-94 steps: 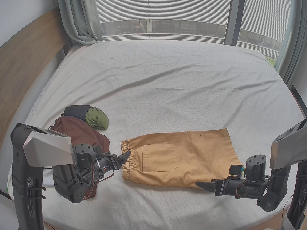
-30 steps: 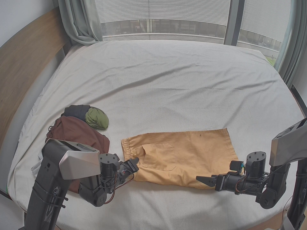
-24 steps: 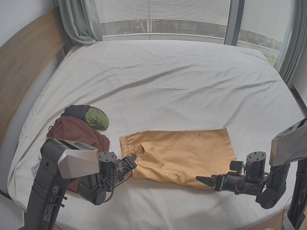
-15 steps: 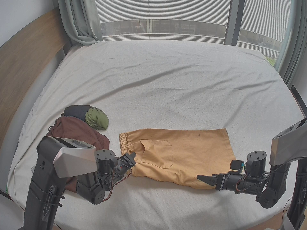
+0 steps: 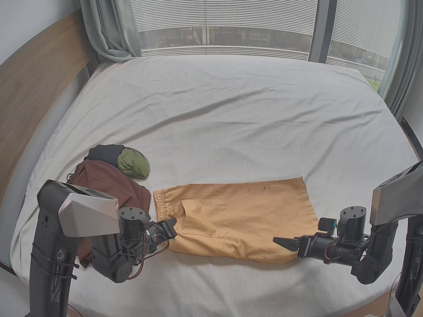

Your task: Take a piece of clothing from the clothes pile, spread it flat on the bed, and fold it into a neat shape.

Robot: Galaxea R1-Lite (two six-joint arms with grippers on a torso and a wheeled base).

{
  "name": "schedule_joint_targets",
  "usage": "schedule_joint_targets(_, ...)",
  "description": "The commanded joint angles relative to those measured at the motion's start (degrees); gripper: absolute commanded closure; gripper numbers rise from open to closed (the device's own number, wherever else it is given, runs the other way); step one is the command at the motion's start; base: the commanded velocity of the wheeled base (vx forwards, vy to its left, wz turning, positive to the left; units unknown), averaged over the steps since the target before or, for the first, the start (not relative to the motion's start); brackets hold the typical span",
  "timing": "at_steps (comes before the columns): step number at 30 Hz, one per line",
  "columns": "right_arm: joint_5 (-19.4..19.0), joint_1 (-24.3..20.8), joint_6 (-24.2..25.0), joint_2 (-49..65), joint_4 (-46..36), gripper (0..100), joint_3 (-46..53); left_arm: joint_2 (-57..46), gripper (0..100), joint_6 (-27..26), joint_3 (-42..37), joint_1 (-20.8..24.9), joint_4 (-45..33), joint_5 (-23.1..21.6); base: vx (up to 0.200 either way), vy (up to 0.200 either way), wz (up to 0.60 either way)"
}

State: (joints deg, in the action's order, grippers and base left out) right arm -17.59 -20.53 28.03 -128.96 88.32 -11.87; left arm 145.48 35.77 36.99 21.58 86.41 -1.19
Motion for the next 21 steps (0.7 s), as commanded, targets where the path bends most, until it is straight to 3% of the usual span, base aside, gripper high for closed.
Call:
schedule_joint_targets(1, 0.10, 0.05, 0.01, -0.50, 0.01, 0, -0.26, -1.78, 100, -1.67, -1.83, -1.63, -0.36, -0.30, 0.000, 0.000, 0.00)
schedule_joint_targets(21, 0.45, 0.58, 0.36, -6.65, 0.01, 0, -3.16, -9.08, 100, -3.95, -6.14, -5.76, -2.03, -2.58, 0.000, 0.000, 0.00)
